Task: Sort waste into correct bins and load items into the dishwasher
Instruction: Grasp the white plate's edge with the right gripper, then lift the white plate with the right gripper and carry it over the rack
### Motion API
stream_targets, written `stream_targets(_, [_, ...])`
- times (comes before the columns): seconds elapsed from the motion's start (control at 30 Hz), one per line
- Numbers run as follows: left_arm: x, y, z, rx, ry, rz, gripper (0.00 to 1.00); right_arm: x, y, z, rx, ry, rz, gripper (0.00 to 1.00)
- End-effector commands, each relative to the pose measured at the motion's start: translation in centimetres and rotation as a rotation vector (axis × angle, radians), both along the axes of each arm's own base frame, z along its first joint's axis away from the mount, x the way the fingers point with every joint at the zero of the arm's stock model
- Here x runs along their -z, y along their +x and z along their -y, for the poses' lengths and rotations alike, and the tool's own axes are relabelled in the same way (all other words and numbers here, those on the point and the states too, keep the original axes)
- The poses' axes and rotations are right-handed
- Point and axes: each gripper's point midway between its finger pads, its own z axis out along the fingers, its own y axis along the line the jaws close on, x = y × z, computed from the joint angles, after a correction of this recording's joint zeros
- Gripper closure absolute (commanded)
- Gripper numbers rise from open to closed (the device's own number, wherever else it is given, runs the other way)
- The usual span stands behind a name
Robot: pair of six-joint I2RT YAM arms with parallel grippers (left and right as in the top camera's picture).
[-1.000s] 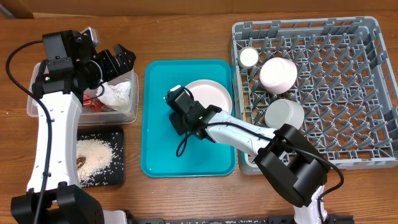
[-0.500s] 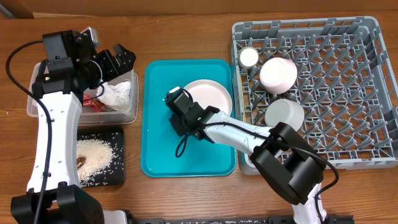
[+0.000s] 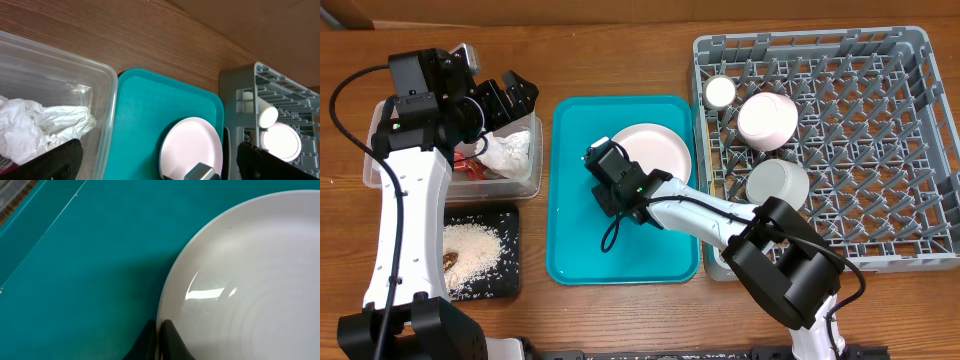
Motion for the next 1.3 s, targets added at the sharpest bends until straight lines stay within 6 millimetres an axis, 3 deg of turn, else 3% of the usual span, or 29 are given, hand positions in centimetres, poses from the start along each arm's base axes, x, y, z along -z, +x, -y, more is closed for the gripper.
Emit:
stream_targets(0.0, [-0.5, 0.2, 0.0, -0.003, 0.0, 0.012, 0.0, -1.2, 0.1, -1.0, -0.012, 0.035, 0.001, 0.96])
stream_targets(0.1, [-0.5, 0.2, 0.0, -0.003, 0.0, 0.012, 0.0, -5.0, 0.5, -1.5, -0.012, 0.072, 0.034, 0.96])
stream_targets(0.3, [-0.5, 0.2, 0.0, -0.003, 0.0, 0.012, 0.0, -17.4, -0.7, -2.1, -0.049, 0.295, 0.096, 0.96])
stream_targets(0.4, [-0.5, 0.2, 0.0, -0.004, 0.0, 0.012, 0.0, -24.0, -1.7, -0.4, -0.035, 0.447, 0.113, 0.96])
stream_targets(0.57, [-0.5, 0.2, 0.0, -0.003, 0.0, 0.012, 0.0, -30.0, -2.7, 5.5, 0.03, 0.601, 0.06, 0.96])
stream_targets(0.7, [-0.5, 0.2, 0.0, -0.004, 0.0, 0.012, 0.0, -31.5, -3.1, 9.3, 0.044, 0.706, -0.06, 0.96])
stream_targets(0.83, [-0.5, 0.2, 0.0, -0.003, 0.0, 0.012, 0.0, -31.4, -2.6, 12.1, 0.052, 0.805, -0.179, 0.96])
stream_targets(0.87, [-0.5, 0.2, 0.0, -0.003, 0.0, 0.012, 0.0, -30.8, -1.9, 13.4, 0.099, 0.852, -0.236, 0.96])
stream_targets(1.0, [-0.5, 0.2, 0.0, -0.003, 0.0, 0.012, 0.0, -29.2, -0.4, 15.8, 0.197, 0.919, -0.288, 0.96])
stream_targets(1.27, [-0.5, 0.2, 0.0, -0.004, 0.0, 0.012, 0.0, -26.0, 1.4, 17.6, 0.314, 1.021, -0.339, 0.96])
